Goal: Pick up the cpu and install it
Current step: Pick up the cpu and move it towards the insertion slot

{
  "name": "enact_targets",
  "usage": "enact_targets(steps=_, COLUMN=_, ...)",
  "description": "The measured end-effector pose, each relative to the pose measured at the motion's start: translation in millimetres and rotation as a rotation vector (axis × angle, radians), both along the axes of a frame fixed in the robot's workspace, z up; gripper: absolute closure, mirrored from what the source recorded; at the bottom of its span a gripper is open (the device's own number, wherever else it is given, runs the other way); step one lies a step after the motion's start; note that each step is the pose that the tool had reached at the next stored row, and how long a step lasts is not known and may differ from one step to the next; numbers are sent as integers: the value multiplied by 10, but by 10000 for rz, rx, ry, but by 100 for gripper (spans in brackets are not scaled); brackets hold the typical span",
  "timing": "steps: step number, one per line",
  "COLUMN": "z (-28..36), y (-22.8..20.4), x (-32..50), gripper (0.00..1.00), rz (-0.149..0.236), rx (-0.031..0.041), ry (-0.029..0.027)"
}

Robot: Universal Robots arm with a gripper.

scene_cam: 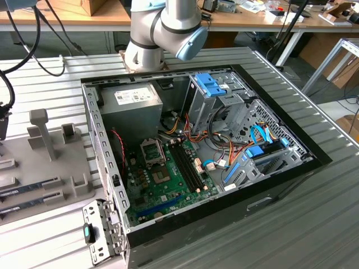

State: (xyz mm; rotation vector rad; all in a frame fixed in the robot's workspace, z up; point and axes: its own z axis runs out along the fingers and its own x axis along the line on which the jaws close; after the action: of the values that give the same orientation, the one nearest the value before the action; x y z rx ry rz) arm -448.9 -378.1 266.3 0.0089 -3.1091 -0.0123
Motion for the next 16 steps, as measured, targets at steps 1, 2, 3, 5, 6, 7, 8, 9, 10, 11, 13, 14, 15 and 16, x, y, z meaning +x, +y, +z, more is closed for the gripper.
enact_targets(steps=1, z=7, y=0, x=0, gripper=53, rz=0, rx=-2, ry=0)
enact_targets(steps=2, z=13, y=0, x=0, gripper=53, rz=0, rx=-3, ry=1)
enact_targets(steps=3, z=18, y=1, x=0, gripper=53, rz=0, rx=-4, ry=1)
enact_targets(steps=5, z=26, y=1, x=0, gripper=53, rz=0, rx=-5, ry=1)
enact_targets(steps=6, z=29, y=1, x=0, gripper=53, rz=0, rx=-5, ry=0)
enact_targets(steps=7, z=51, y=1, x=0, gripper=53, rz=0, rx=-13, ry=1)
enact_targets(steps=8, z=66, y=1, x=0, gripper=53, rz=0, rx=-16, ry=1)
enact_targets(steps=9, z=91, y=1, x=0, gripper=53, rz=0, rx=-17, ry=0)
enact_targets(steps=10, z=98, y=1, x=0, gripper=53, rz=0, rx=-18, ry=1)
enact_targets(steps=11, z=103, y=1, x=0, gripper=53, rz=0, rx=-18, ry=1)
enact_targets(steps=13, z=108, y=1, x=0, gripper=53, rz=0, rx=-18, ry=1)
enact_targets(steps=14, z=111, y=1, x=0, gripper=53, rz=0, rx=-19, ry=1)
enact_targets(steps=15, z=115, y=1, x=0, gripper=53, rz=0, rx=-19, ry=1)
enact_targets(steps=16, z=119, y=1, x=0, gripper=53, rz=0, rx=-19, ry=0)
